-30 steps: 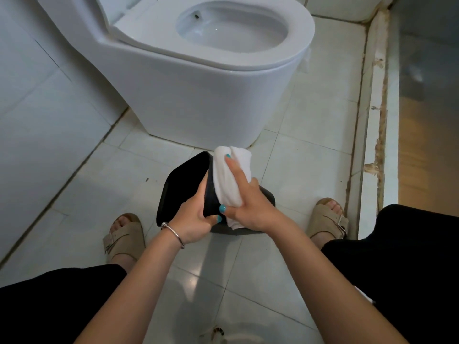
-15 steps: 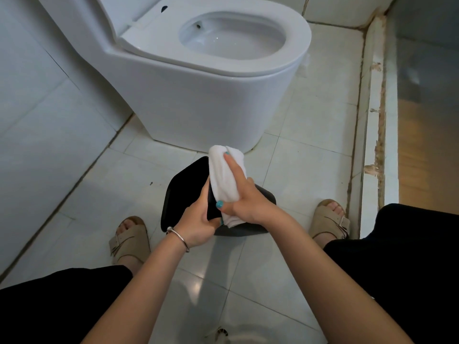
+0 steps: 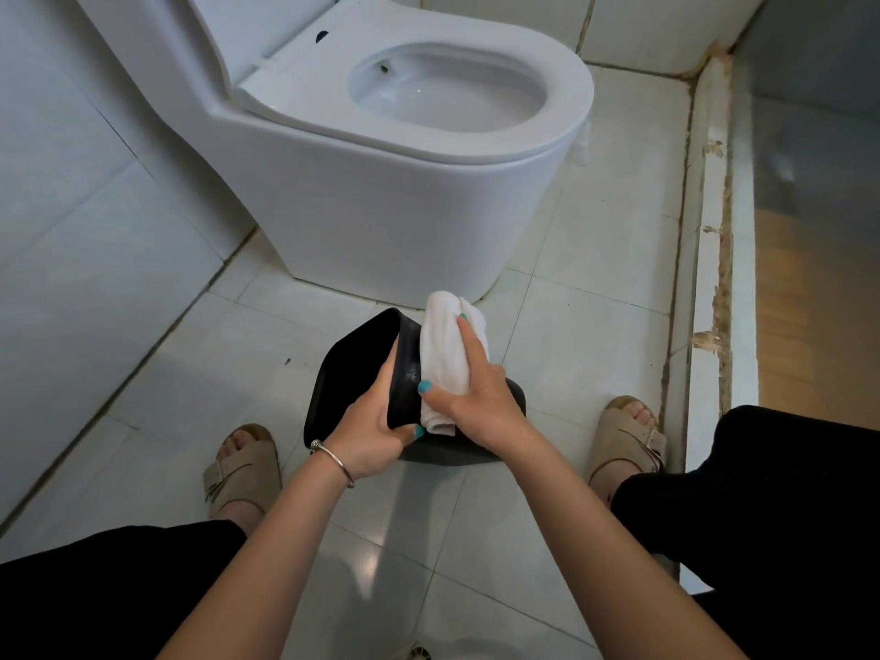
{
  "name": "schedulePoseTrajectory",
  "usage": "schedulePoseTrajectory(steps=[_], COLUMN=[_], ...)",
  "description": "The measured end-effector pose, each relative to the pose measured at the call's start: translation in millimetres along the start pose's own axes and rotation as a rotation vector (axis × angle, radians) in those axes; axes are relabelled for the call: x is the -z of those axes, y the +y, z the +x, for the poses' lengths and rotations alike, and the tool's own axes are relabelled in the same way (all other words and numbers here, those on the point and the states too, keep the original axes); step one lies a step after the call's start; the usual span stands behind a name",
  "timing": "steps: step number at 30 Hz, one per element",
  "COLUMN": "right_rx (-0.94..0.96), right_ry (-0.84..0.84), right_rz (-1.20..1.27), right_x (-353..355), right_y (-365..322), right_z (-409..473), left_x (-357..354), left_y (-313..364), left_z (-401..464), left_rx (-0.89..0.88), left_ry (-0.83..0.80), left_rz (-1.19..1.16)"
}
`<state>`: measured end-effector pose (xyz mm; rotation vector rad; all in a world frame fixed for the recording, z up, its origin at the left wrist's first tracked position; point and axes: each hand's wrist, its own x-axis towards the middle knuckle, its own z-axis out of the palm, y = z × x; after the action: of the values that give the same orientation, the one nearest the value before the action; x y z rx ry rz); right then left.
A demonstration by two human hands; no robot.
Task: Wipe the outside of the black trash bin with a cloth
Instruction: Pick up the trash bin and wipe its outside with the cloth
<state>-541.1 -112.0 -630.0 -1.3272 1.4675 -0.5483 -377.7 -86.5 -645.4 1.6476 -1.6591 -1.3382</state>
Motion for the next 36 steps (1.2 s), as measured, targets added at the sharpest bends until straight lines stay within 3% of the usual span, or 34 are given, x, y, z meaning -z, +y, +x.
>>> schedulePoseTrajectory(steps=[4, 10, 17, 25, 28, 32, 36], right_rx=[0.044, 0.167, -0.079, 0.18, 0.098, -0.164, -0.032], right_ry=[0.165, 0.167, 0.246, 0.196, 0.257, 0.309, 0.295], right_rz=[-0.033, -0.091, -0.113, -0.035, -0.07, -0.026, -0.046], right_x=[-6.9, -1.4, 7.3, -9.2, 0.6, 14.5, 5.7], right_y=[1.3, -6.7, 26.1, -12.3, 10.6, 42.4, 21.2], right_z=[-1.9, 3.8, 11.9, 8.4, 14.2, 17.2, 12.6], left_x=[-4.9, -11.2, -12.1, -12.3, -7.5, -12.8, -13.4], left_y=[6.8, 10.9, 8.3, 11.1, 8.0, 10.3, 16.1], left_z=[1.4, 3.1, 0.5, 3.0, 1.9, -1.2, 0.5], left_rx=[-0.006, -0.029, 0.006, -0.01, -0.003, 0.013, 0.001], left_ry=[-0.012, 0.006, -0.002, -0.008, 0.006, -0.017, -0.024], left_rz=[0.119, 0.127, 0.142, 0.155, 0.101, 0.148, 0.214])
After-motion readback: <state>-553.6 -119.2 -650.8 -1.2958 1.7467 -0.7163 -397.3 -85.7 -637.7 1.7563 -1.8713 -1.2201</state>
